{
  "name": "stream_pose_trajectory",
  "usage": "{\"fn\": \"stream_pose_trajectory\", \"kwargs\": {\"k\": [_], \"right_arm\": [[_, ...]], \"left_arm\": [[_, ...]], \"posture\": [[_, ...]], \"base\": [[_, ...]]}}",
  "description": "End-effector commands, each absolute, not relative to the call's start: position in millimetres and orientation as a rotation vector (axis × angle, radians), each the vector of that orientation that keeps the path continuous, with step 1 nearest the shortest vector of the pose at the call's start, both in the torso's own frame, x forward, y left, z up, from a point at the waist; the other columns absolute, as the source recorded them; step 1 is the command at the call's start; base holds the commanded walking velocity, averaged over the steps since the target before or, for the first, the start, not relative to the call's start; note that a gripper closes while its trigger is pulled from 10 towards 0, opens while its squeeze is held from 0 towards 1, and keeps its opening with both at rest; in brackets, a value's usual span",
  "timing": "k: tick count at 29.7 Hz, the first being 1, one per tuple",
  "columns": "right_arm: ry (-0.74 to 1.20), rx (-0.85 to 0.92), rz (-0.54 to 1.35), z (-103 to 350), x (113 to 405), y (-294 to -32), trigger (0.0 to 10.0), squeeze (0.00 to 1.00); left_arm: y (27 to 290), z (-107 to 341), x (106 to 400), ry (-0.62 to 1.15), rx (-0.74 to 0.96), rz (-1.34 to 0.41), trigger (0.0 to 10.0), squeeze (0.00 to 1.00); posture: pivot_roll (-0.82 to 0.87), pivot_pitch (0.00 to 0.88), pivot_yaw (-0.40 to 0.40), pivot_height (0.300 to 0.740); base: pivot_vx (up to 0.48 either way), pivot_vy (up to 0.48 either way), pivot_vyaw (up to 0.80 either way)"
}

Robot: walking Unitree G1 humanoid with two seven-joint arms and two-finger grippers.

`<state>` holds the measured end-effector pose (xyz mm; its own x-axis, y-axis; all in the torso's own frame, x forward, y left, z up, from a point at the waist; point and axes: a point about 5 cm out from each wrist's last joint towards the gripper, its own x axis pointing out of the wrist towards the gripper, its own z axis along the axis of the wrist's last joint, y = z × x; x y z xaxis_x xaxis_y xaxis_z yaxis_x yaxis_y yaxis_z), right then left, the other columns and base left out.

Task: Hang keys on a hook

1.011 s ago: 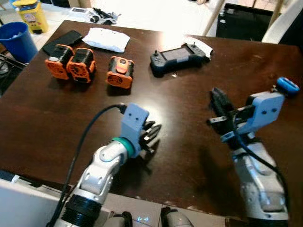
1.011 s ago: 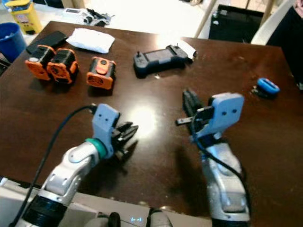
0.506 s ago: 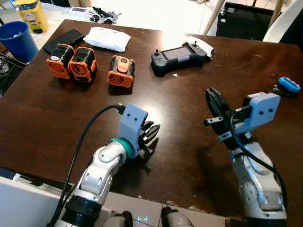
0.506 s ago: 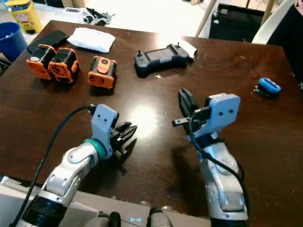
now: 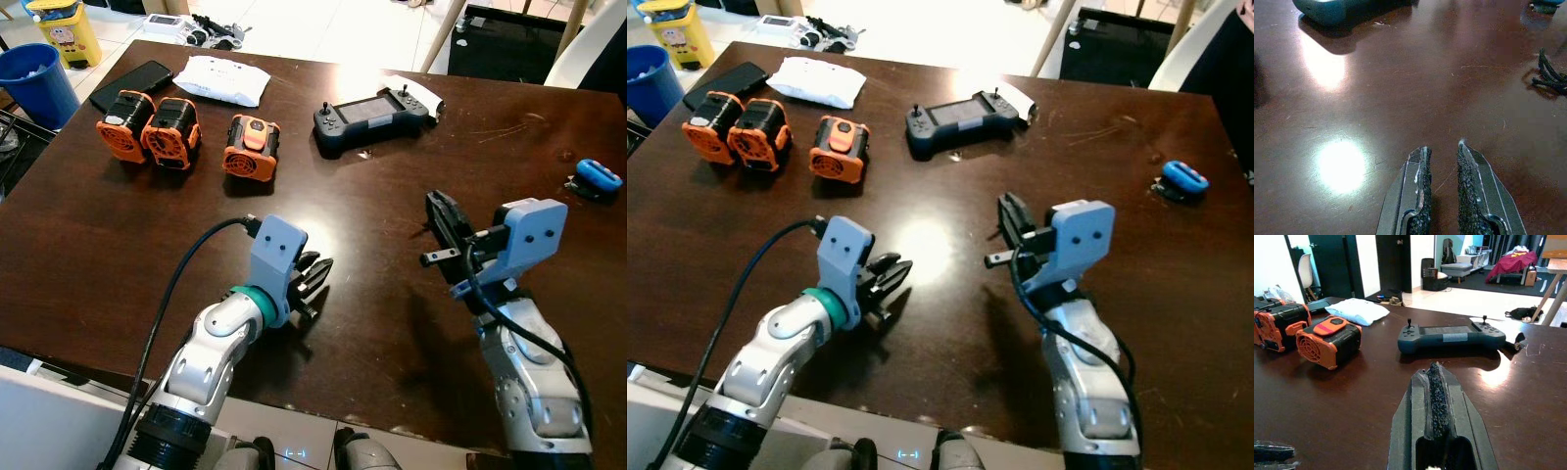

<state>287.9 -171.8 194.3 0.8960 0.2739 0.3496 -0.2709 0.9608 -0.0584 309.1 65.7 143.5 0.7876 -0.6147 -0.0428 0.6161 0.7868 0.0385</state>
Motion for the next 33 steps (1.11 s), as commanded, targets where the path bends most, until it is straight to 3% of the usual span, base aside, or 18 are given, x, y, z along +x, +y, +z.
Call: {"fn": "stream_pose_trajectory", "kwargs": {"k": [1,7,21,33], "right_arm": [[-0.339,-0.01,0.278,186,286,-171,10.0,0.0],[-0.359,0.018,0.169,180,290,-166,10.0,0.0],[-0.366,0.005,0.177,180,291,-163,10.0,0.0],[-0.372,-0.011,0.17,177,292,-162,10.0,0.0]], "left_arm": [[68,135,307,0.05,0.055,-0.653,10.0,0.0],[75,135,306,0.001,0.088,-0.606,10.0,0.0],[76,133,304,0.0,0.077,-0.59,10.0,0.0],[76,129,300,-0.003,0.084,-0.604,10.0,0.0]], "posture": [[-0.18,0.157,0.077,0.74],[-0.18,0.151,0.081,0.74],[-0.18,0.152,0.077,0.74],[-0.17,0.154,0.078,0.74]], "base": [[0.0,0.0,0.0],[0.0,0.0,0.0],[0.0,0.0,0.0],[-0.304,0.0,0.0]]}}
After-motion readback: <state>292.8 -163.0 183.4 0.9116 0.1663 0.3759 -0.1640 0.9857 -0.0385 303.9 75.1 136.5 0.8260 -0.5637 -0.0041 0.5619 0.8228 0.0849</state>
